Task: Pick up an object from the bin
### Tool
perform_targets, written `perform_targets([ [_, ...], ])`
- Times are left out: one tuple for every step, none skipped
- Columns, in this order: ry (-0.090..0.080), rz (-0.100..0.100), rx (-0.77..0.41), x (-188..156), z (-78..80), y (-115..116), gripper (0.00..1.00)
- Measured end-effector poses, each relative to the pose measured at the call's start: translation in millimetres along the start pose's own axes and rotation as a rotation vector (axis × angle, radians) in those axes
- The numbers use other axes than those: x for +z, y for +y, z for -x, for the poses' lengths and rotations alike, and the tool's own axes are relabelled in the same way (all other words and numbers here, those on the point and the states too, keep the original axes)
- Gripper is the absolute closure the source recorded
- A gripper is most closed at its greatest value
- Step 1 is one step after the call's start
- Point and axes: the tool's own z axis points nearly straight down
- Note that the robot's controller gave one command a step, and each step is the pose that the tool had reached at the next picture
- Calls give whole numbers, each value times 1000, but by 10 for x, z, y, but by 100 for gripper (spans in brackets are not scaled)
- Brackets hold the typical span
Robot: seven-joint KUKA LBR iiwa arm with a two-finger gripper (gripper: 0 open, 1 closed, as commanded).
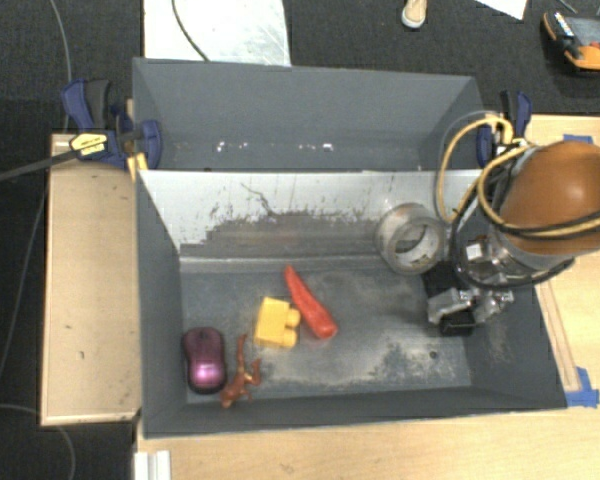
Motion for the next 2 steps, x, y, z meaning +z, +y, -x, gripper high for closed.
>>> perform_targets([
  [-1, -2, 6, -158, 6, -2, 100],
  [-2, -1, 10, -432, 12, 0, 100],
])
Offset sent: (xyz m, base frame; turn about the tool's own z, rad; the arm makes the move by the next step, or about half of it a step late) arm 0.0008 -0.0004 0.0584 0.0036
